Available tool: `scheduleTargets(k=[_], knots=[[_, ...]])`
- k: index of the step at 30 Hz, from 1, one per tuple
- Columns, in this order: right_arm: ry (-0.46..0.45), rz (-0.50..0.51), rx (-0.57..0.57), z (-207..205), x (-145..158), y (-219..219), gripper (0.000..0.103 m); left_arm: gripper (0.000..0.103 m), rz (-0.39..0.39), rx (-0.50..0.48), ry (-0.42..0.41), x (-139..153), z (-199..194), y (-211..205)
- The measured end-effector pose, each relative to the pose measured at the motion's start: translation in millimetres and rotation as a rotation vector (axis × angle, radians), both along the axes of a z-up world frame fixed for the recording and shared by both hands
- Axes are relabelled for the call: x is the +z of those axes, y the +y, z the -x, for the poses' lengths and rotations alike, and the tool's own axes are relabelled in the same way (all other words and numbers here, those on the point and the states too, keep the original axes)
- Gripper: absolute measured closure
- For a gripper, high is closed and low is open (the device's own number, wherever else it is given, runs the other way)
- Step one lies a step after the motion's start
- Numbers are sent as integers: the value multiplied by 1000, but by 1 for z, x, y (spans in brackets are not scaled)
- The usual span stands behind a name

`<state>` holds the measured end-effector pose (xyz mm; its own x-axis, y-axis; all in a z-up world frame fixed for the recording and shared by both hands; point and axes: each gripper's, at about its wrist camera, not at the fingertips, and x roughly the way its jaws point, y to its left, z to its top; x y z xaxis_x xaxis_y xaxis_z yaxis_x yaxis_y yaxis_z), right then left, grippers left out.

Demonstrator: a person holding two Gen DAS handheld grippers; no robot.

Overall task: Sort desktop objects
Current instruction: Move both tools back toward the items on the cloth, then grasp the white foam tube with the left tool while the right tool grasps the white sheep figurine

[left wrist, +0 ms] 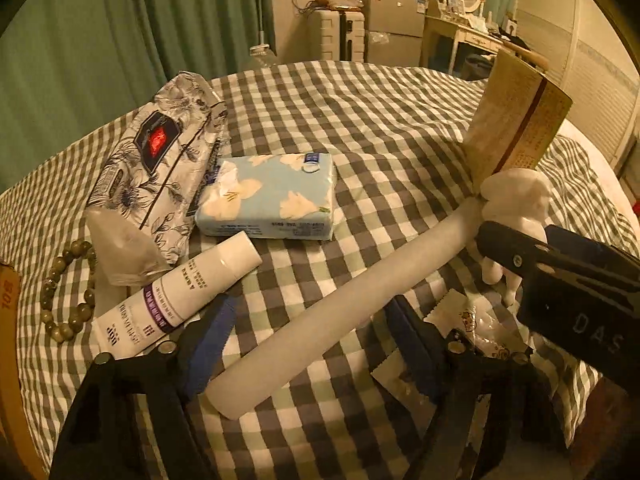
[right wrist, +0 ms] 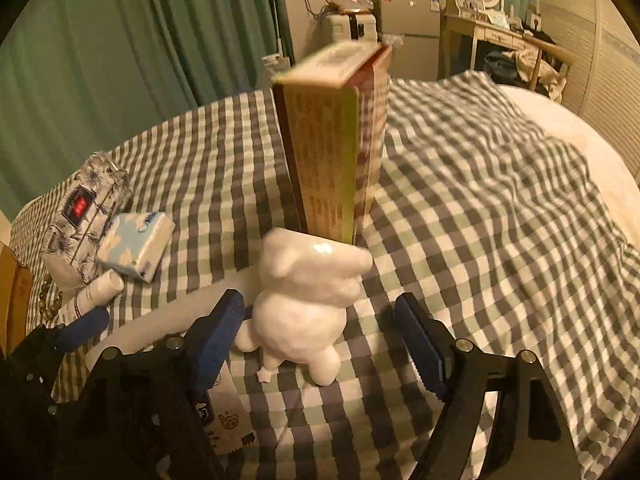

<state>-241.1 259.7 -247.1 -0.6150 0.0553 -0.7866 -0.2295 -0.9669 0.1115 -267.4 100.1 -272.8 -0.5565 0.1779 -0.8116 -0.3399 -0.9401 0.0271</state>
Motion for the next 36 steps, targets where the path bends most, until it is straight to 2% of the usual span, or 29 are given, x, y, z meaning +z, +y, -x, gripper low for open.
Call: scheduleTargets(k=[2, 4, 6, 7, 11, 17, 26, 32, 36], knots=[[-4, -8, -10, 1, 0, 1, 29, 48, 3, -36, 9, 3, -4, 3], [-3, -7, -6, 1, 1, 1, 36, 59, 23, -66, 14, 4, -6, 9], [-4, 8, 5, 1, 1, 0, 55, 68, 58, -90, 25, 5, -9, 15], [-8, 10, 10, 1, 1, -2, 58, 72, 74, -93, 30, 5, -10, 16], [-15, 35, 22, -3, 3, -1, 58, 91, 104, -106, 39, 11, -17, 15], [-5, 51, 16, -18, 14, 0, 58, 92, 78, -76, 23, 27, -21, 3], [12, 58, 18, -51, 38, -3, 58, 92, 60, -55, 68, 70, -51, -12], [47, 52, 26, -74, 66, -11, 58, 92, 55, 8, 109, 101, -70, -27], [55, 90, 35, -96, 85, -23, 58, 92, 13, 43, 111, 123, -80, -40]])
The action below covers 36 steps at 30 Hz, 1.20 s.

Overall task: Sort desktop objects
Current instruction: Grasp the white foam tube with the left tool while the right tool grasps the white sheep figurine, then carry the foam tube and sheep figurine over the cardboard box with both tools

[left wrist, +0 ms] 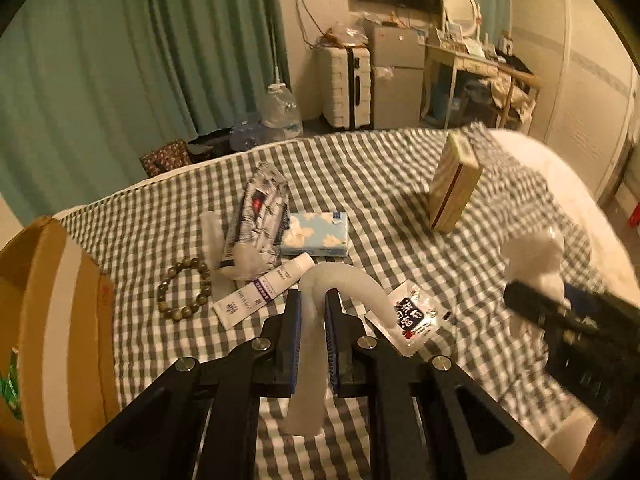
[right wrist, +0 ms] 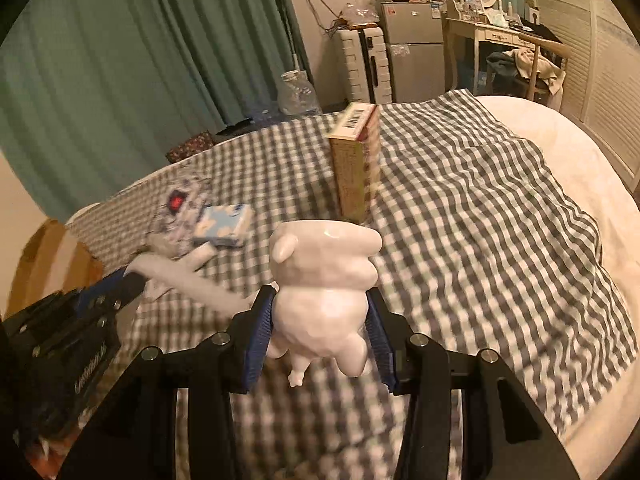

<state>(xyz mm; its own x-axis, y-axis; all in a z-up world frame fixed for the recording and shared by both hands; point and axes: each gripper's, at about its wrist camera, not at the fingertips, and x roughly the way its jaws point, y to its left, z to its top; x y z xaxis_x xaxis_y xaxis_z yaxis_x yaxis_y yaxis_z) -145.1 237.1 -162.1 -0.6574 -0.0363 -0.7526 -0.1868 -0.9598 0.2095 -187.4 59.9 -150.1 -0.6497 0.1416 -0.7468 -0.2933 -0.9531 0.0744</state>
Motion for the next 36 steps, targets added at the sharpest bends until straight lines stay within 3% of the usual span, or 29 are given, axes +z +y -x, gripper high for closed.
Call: scheduleTargets(k=[9, 18, 26, 36], knots=[[83, -38, 72, -38, 56, -40, 58, 92, -38, 34, 28, 59, -24, -34], [166, -106, 131, -63, 114, -80, 58, 92, -4, 3, 65, 120, -34, -69], [229, -150, 180, -70, 154, -118, 58, 92, 14, 48, 105, 153, -45, -110], [239, -148, 310, -65, 166, -189, 58, 92, -34, 130, 102, 163, -44, -188]])
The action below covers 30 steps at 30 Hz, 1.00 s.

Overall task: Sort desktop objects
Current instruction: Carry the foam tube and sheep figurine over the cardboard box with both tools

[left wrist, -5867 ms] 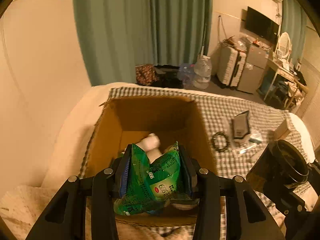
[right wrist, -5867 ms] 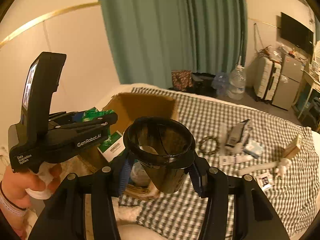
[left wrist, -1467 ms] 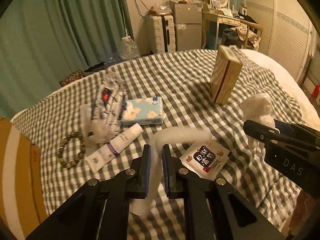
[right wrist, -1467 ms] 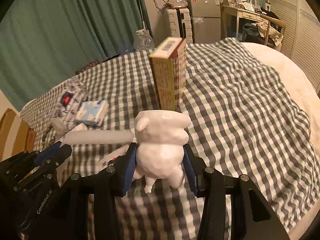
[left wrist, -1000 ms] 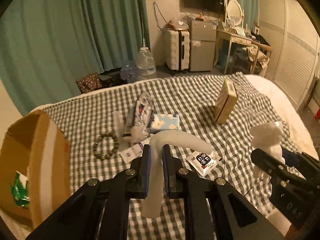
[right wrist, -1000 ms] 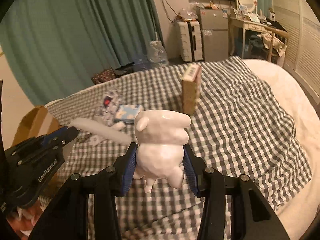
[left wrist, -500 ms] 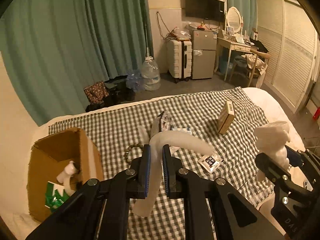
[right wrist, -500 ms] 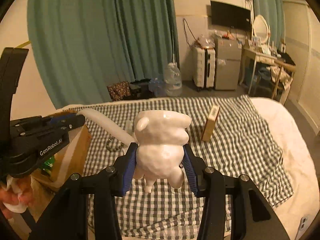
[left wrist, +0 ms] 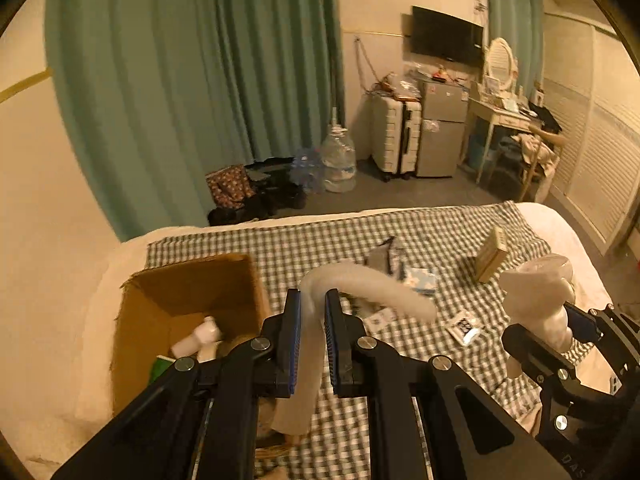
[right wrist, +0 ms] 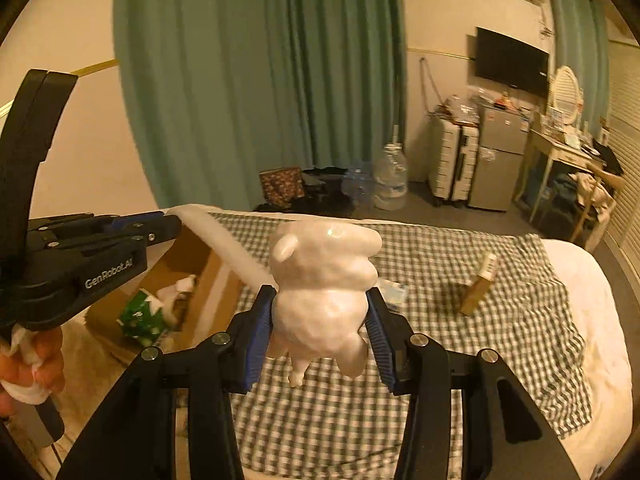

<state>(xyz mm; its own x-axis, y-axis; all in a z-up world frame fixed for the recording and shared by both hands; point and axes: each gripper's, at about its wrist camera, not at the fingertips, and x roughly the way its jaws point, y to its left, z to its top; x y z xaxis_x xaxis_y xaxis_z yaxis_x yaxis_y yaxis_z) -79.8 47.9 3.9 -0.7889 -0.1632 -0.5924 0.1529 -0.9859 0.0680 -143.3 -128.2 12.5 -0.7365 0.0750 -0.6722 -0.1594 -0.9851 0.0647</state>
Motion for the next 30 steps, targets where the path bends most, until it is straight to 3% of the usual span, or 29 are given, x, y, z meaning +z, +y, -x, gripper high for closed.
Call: scheduleTargets(k=[8, 15, 25, 27, 28, 29, 30], knots=[[15, 4, 126, 13, -3, -66, 58, 92, -27, 124, -3, -17, 5, -83], [-57, 11, 232, 39, -29, -128, 58, 92, -36, 237, -28, -50, 13, -154], [-164, -42, 297, 63, -80, -192, 58, 91, -69, 245, -98, -102, 21, -190], [-168, -47, 294, 66, -85, -194, 58, 82, -74, 253, -116, -107, 25, -191], [-169, -45, 292, 67, -86, -196, 58, 63, -69, 256, -130, -111, 26, -191], [-167, -35, 286, 68, -86, -197, 57, 33, -59, 260, -135, -112, 26, -191], [-157, -15, 273, 71, -84, -195, 41, 19, -31, 275, -135, -113, 26, -189]])
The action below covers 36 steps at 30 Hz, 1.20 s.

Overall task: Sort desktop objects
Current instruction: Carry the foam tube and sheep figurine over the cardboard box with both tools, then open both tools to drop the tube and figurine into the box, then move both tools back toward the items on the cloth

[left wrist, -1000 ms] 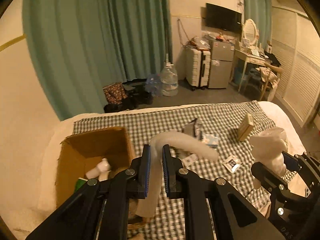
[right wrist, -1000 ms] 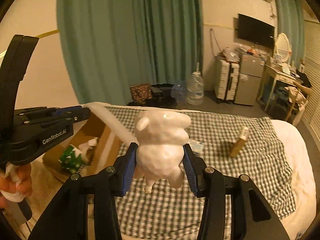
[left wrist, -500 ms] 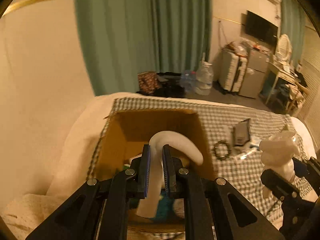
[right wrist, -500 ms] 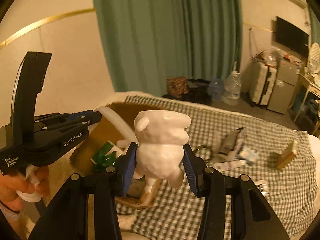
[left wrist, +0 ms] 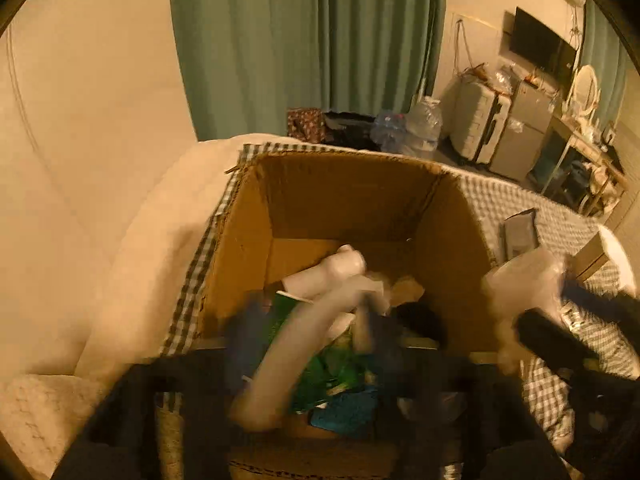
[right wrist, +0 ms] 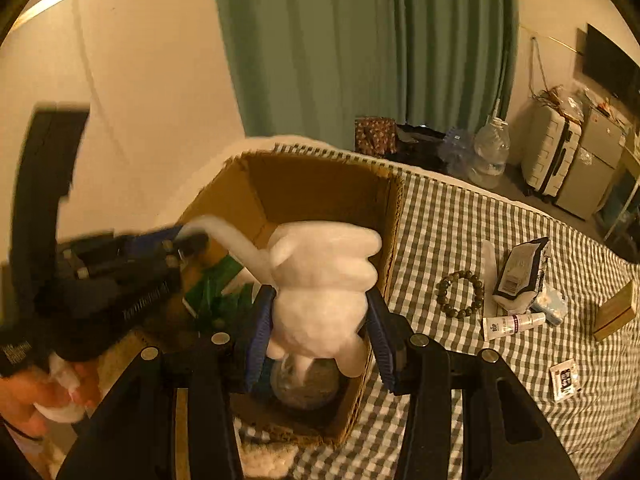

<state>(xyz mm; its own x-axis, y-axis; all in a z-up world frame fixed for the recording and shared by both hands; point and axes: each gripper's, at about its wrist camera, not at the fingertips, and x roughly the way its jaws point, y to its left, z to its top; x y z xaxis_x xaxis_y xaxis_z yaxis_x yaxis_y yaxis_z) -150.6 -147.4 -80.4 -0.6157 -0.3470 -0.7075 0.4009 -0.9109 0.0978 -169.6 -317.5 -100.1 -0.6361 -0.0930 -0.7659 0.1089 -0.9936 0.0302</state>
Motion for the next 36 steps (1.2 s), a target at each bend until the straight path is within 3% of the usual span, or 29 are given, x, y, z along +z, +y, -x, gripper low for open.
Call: scheduleTargets(k=[1, 2, 6, 16, 20, 27, 31, 36], knots=[[9, 17, -17, 2, 2, 4, 29, 6, 25, 14, 3, 0, -2, 2], [23, 25, -37, 5, 6, 6, 11, 6, 57, 27, 24, 2, -5, 4], [82, 119, -76, 6, 25, 28, 10, 4, 98, 15, 46, 5, -7, 8], [68, 153, -235, -2, 33, 97, 10, 4, 59, -36, 63, 17, -22, 37], [99, 82, -296, -14, 33, 130, 10, 3, -14, -125, 92, 34, -40, 75], [145, 49, -433, -32, 44, 213, 10, 0, -46, -195, 163, 46, -60, 155], [144, 41, -520, -43, 40, 261, 10, 0, -54, -248, 135, 32, -64, 204], [77, 58, -612, -50, 12, 309, 10, 0, -53, -263, 86, 3, -58, 252]])
